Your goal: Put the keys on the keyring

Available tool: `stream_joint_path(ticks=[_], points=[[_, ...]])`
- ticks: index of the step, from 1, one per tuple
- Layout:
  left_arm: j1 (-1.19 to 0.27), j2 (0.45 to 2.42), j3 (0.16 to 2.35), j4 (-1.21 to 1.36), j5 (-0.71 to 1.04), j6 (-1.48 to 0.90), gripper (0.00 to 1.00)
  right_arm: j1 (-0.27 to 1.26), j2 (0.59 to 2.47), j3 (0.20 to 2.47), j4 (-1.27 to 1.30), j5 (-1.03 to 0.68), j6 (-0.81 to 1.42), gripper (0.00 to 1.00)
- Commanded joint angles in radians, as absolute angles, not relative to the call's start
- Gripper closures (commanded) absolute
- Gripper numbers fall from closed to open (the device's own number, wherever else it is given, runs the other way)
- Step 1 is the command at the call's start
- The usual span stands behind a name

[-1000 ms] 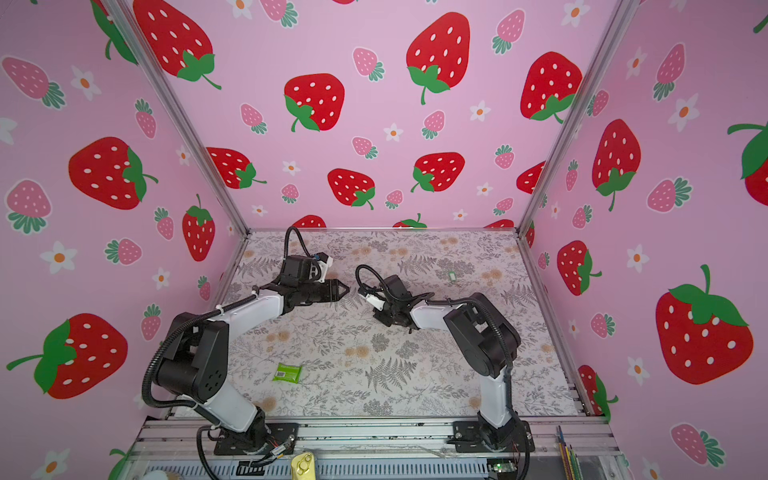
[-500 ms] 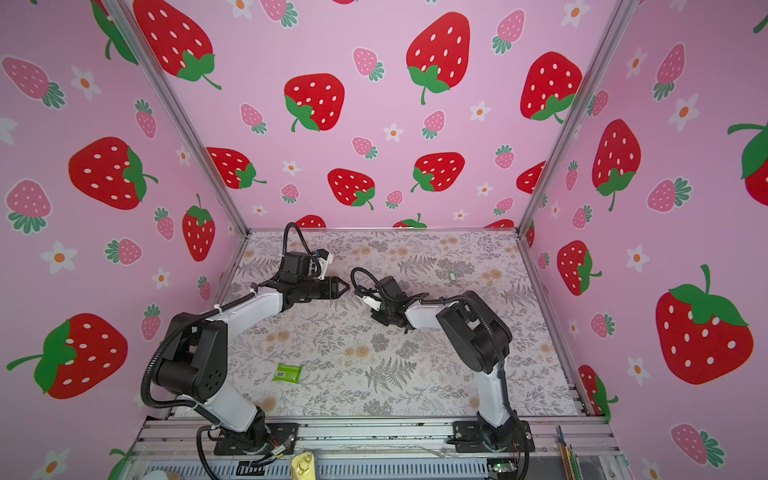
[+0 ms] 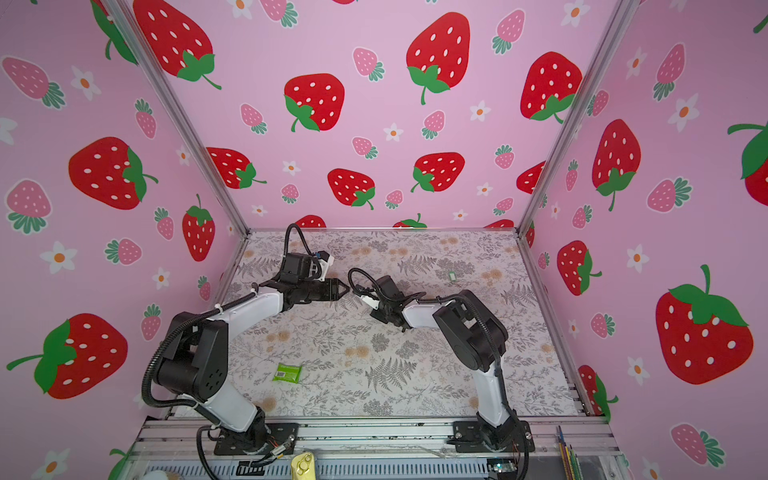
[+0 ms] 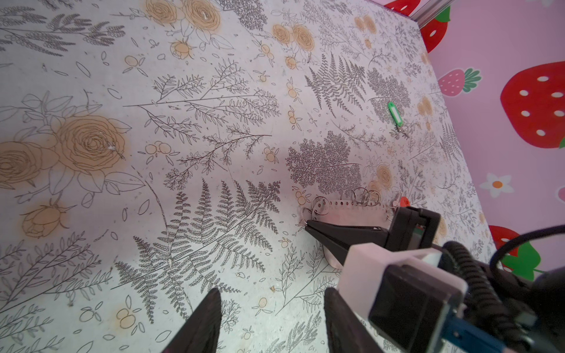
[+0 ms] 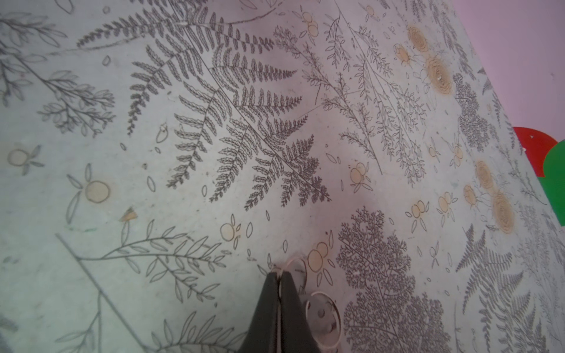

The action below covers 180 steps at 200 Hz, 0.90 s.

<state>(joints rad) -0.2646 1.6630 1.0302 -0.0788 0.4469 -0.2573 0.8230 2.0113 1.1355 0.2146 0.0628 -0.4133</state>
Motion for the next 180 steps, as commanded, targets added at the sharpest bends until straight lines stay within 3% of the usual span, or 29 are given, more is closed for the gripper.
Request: stream_joint_path(ticks=[1,99,143,163,180], points=[[-0.268,1.67,1.071,-0.086,0.46,-0.249,0.44,0.831,1.938,1.109,0.193,0.025,-0.434,0.95],[-0.267,1.629,1.062,-0.085,0.472,-0.204,0.44,0.805,1.775,0.968,0.189,-0.306,-0.456,1.0],[-0.278,1.515,0.937,0.102,0.525,-0.136,0.36,0.745,1.69,0.934,0.2,-0.518,-0.39,1.0],[-0.288,1.464,0.841,0.243,0.502,-0.114,0.38,0.735,1.664,0.919,0.193,-0.565,-0.403,1.0],[-0.29,1.447,0.785,0.338,0.55,-0.085,0.48,0.711,1.648,0.914,0.187,-0.629,-0.407,1.0]])
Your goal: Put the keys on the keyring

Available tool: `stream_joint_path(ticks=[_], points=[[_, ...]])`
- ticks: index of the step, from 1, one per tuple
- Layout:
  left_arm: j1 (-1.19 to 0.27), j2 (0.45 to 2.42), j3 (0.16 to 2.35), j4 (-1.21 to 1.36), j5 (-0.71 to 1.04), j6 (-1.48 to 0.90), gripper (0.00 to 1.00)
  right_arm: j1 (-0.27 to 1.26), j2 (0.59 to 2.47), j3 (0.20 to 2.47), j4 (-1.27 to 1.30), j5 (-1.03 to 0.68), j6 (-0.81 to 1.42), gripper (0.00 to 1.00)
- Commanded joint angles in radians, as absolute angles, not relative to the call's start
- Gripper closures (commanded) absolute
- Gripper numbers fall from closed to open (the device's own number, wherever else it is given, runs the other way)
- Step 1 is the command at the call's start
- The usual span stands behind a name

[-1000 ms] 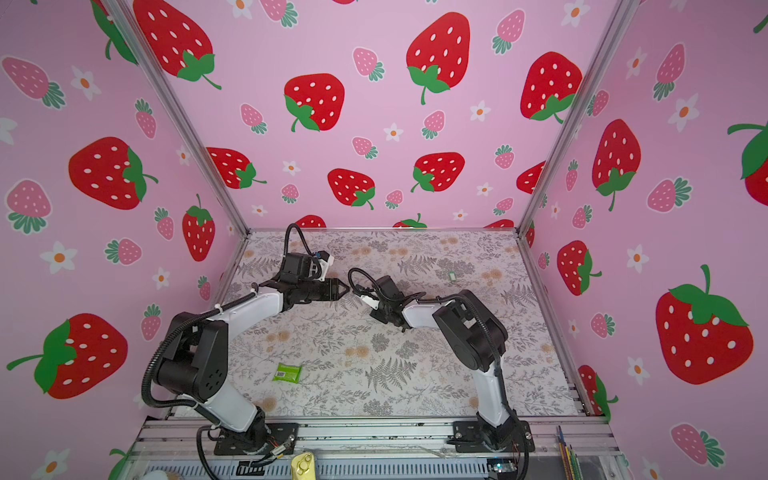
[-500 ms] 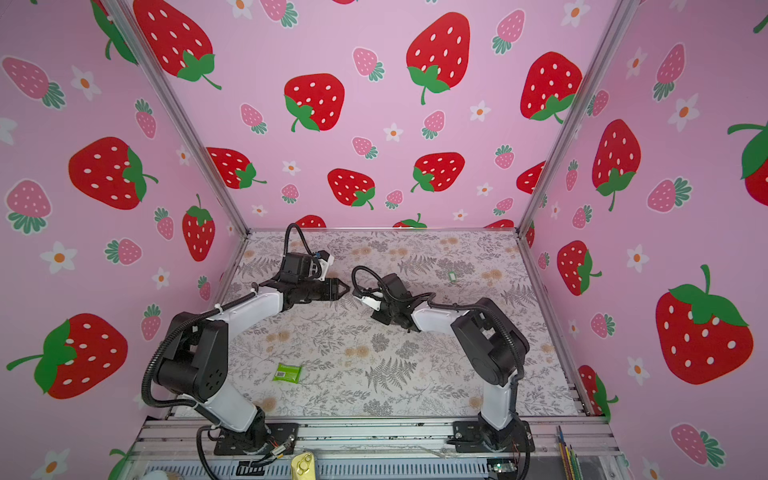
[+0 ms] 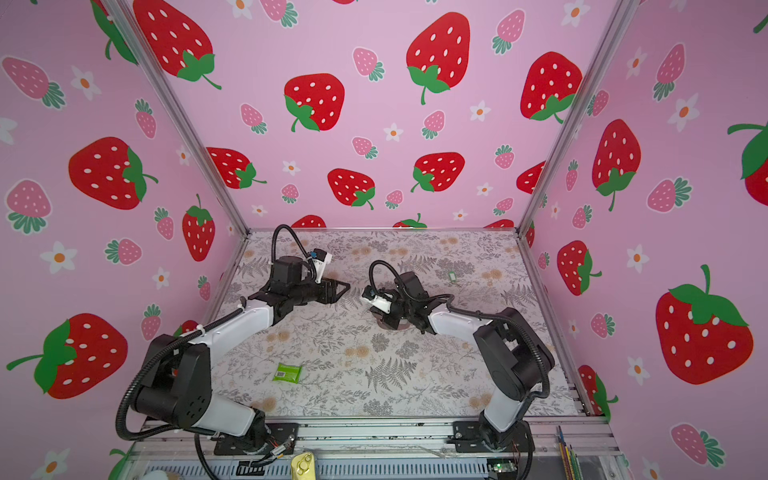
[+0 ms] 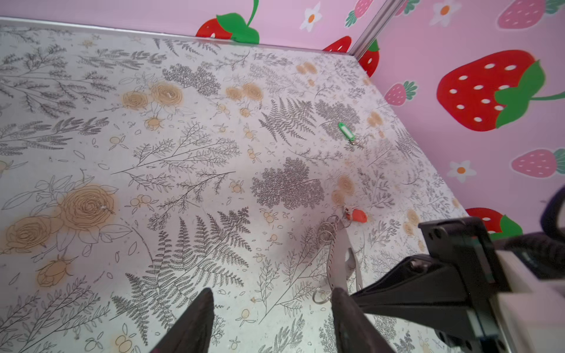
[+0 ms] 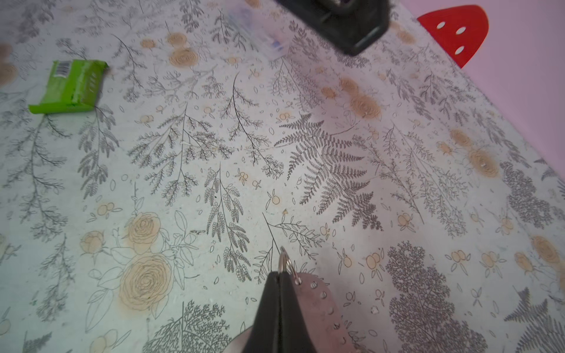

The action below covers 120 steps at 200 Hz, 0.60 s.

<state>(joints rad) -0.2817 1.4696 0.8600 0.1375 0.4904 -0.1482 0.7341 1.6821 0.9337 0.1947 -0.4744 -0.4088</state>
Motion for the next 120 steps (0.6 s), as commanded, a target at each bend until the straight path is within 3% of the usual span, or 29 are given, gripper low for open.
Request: stream_joint_path(ticks=[1,19,65,84,120], points=[[-0.29,1.447,0.782,0.342,0.557,-0.081,0.48,0.71,1.647,0.913,0.188,-0.634,-0.407,1.0],[-0.307,1.429,0.738,0.403,0.644,0.016,0.55,0.684,1.63,0.907,0.198,-0.697,-0.408,1.0],[-0.414,1.342,0.658,0.344,0.734,0.489,0.61,0.656,1.589,0.892,0.192,-0.804,-0.463,1.0],[-0.426,1.332,0.663,0.318,0.76,0.563,0.7,0.655,1.567,0.875,0.187,-0.823,-0.5,1.0],[-0.445,1.33,0.678,0.257,0.771,0.702,0.77,0.655,1.52,0.841,0.19,-0.847,-0.581,1.0]])
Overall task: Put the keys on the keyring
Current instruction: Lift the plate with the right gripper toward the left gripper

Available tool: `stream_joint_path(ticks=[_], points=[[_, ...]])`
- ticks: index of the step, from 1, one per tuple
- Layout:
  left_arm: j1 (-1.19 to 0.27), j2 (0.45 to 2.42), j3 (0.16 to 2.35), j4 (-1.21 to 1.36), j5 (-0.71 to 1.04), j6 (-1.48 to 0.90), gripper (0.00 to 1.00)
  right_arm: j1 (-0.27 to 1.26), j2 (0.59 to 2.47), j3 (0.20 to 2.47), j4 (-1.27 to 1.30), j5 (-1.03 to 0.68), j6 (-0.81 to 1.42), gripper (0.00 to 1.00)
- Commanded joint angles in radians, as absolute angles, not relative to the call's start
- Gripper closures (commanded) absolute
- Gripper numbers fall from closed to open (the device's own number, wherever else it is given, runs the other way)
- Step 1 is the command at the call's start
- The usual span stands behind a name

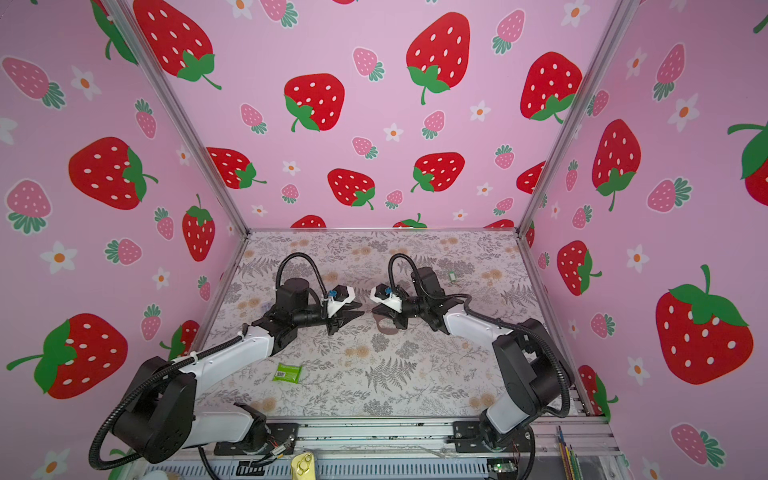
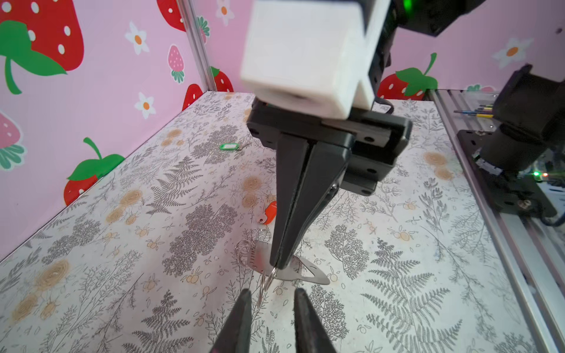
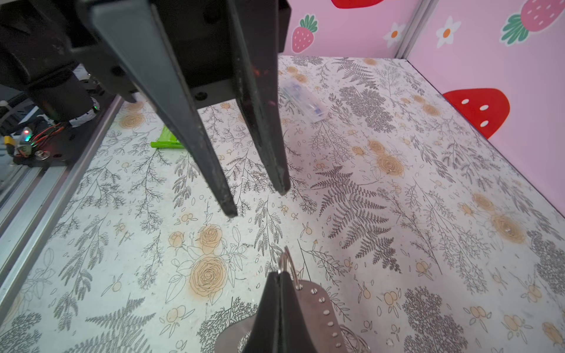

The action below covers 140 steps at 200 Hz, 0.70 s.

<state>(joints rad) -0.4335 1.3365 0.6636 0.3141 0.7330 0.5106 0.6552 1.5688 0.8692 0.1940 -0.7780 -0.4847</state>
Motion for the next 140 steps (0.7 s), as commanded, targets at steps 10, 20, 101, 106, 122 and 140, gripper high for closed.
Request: stream_joint_path(ticks=[10,20,101,106,122,140], points=[[-0.446,1.324,0.677,0.248,0.775,0.723,0.78,0.655,1.508,0.833,0.188,-0.844,-0.597,1.0],[-0.447,1.318,0.674,0.243,0.781,0.747,0.79,0.654,1.5,0.828,0.189,-0.841,-0.609,1.0],[-0.474,1.336,0.691,0.183,0.762,0.808,0.8,0.657,1.488,0.81,0.204,-0.879,-0.632,1.0],[-0.475,1.34,0.694,0.185,0.762,0.808,0.8,0.657,1.487,0.811,0.203,-0.881,-0.634,1.0],[-0.482,1.351,0.704,0.178,0.755,0.808,0.79,0.658,1.483,0.812,0.202,-0.881,-0.637,1.0],[-0.486,1.362,0.709,0.176,0.748,0.809,0.79,0.659,1.482,0.812,0.198,-0.879,-0.646,1.0]])
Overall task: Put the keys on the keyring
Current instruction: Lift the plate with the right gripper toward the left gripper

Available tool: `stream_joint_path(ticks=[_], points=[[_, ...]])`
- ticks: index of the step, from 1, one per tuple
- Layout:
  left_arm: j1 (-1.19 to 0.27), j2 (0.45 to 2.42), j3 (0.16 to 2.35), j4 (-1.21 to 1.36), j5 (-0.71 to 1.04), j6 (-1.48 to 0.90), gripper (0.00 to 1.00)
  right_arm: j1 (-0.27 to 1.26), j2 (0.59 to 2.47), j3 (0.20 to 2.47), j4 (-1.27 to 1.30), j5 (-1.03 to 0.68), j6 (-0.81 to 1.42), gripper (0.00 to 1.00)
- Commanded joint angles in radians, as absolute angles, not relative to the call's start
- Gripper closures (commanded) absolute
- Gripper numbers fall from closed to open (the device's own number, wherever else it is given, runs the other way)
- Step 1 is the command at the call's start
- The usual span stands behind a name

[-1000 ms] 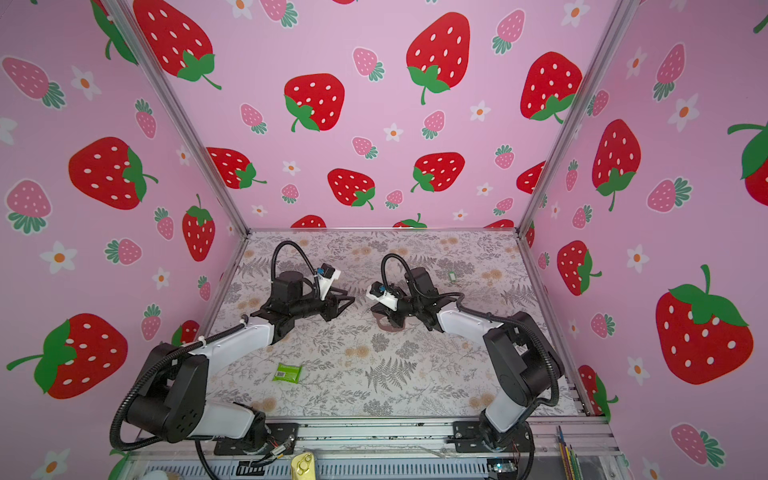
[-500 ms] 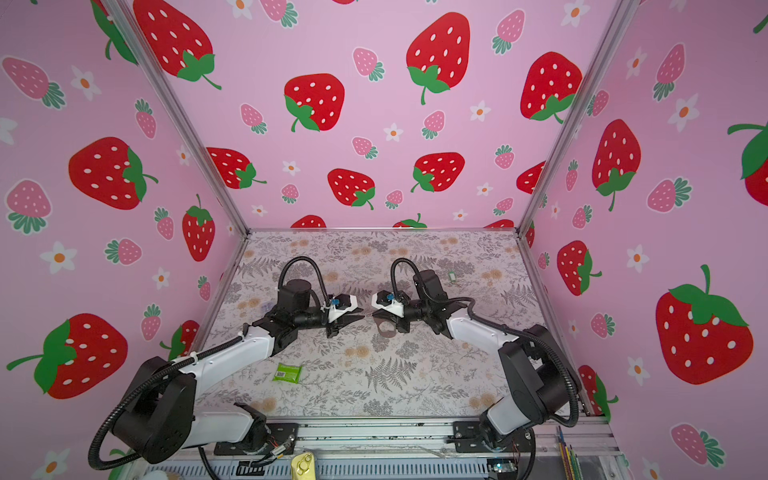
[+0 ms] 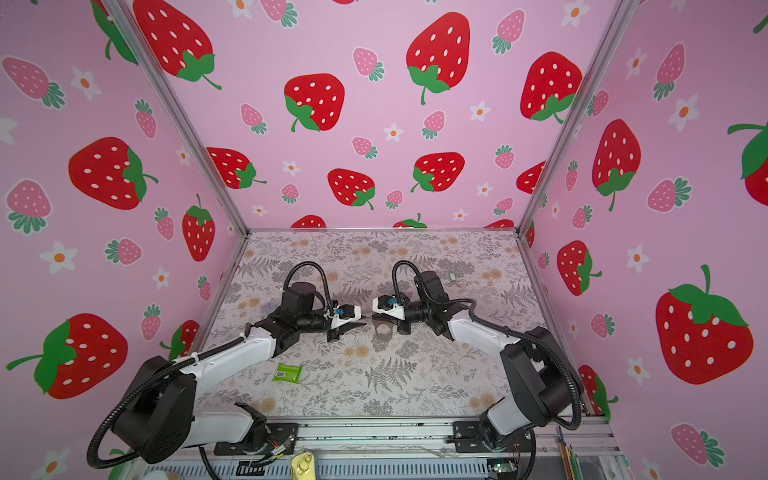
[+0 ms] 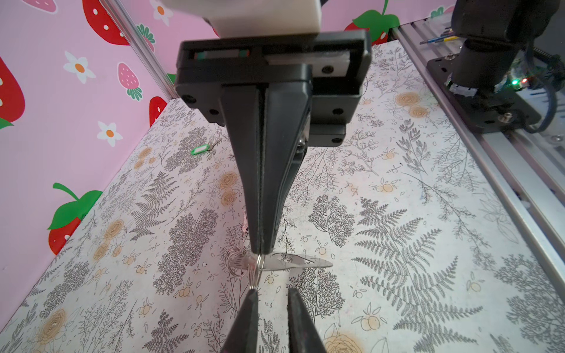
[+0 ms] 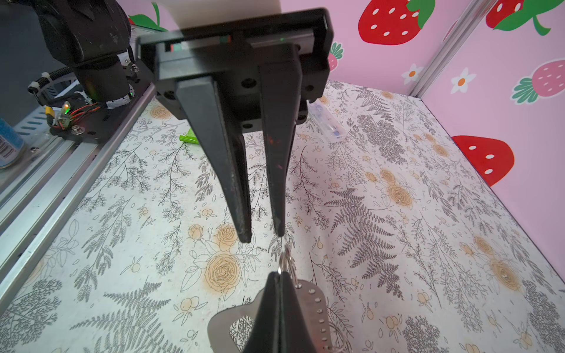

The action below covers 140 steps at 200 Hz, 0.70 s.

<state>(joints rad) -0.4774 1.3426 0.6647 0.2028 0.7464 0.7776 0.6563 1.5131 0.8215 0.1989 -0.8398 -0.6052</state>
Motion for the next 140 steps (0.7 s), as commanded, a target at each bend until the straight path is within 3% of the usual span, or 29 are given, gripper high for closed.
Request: stream_joint_path(ticks=[1,140], points=[[-0.485,1.364,0.709,0.176,0.748,0.808,0.79,0.66,1.482,0.812,0.197,-0.878,-0.646,1.0],[-0.536,1.397,0.714,0.229,0.652,0.757,0.77,0.672,1.516,0.868,0.082,-0.883,-0.749,1.0]])
